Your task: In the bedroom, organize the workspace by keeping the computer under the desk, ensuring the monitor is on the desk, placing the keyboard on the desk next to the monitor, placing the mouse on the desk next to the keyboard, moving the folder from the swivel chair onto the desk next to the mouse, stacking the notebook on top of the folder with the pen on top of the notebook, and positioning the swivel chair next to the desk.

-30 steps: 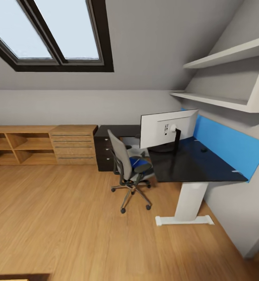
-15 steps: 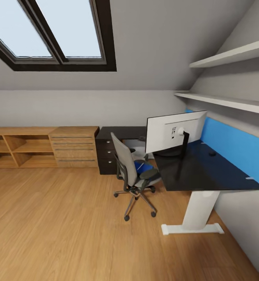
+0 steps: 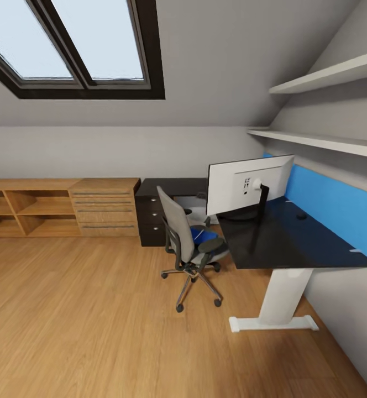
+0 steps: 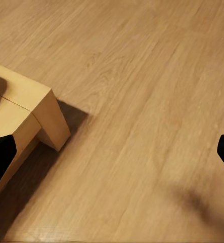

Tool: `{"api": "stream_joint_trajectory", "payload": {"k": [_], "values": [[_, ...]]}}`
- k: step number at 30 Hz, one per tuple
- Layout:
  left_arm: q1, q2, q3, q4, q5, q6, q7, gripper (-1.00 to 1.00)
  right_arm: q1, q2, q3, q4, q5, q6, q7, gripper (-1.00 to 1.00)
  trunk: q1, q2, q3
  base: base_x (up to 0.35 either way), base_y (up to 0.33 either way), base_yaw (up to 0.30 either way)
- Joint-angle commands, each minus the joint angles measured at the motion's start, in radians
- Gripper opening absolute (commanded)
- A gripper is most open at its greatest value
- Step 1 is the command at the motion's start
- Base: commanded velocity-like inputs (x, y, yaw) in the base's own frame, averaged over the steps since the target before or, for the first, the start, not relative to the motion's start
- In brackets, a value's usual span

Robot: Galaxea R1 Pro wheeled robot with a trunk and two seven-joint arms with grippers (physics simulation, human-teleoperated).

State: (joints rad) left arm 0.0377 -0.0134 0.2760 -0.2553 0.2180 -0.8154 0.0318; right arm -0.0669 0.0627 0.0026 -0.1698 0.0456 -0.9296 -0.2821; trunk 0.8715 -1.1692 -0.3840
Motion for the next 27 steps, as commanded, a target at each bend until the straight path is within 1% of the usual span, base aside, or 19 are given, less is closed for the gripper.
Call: {"api": "stream_joint_trajectory", "payload": {"k": [1, 6, 8, 15, 22, 27], "values": [[0.001, 0.000, -0.004, -0.002, 0.004, 0.000, 0.009, 1.00, -0.001, 0.000, 0.000, 0.001, 0.005, -0.002, -0.006, 1.00, 0.004, -0.008, -0.004, 0.000, 0.000, 0.000], [0.001, -0.002, -0.006, -0.002, 0.004, 0.002, 0.034, 1.00, -0.001, -0.001, 0.000, 0.001, 0.005, -0.002, -0.006, 1.00, 0.023, -0.043, -0.020, 0.000, 0.005, 0.000], [0.001, -0.002, -0.007, -0.002, 0.004, 0.003, 0.036, 1.00, -0.001, -0.001, 0.000, 0.001, 0.005, -0.002, -0.006, 1.00, 0.031, -0.057, -0.026, 0.000, 0.094, 0.000], [0.001, -0.002, -0.008, -0.002, 0.003, 0.024, 0.037, 1.00, -0.001, -0.001, 0.000, 0.001, 0.005, -0.001, -0.006, 1.00, 0.058, -0.106, -0.048, 0.000, 0.256, 0.000], [0.001, -0.003, -0.008, -0.002, 0.001, 0.031, 0.036, 1.00, -0.001, -0.001, 0.000, 0.001, 0.005, 0.000, -0.006, 1.00, 0.085, -0.155, -0.070, 0.000, 0.301, 0.000], [0.001, -0.007, -0.009, -0.002, 0.000, 0.028, 0.036, 1.00, -0.001, -0.001, 0.000, 0.001, 0.005, 0.000, -0.006, 1.00, 0.104, -0.190, -0.086, 0.000, 0.112, 0.000]]}}
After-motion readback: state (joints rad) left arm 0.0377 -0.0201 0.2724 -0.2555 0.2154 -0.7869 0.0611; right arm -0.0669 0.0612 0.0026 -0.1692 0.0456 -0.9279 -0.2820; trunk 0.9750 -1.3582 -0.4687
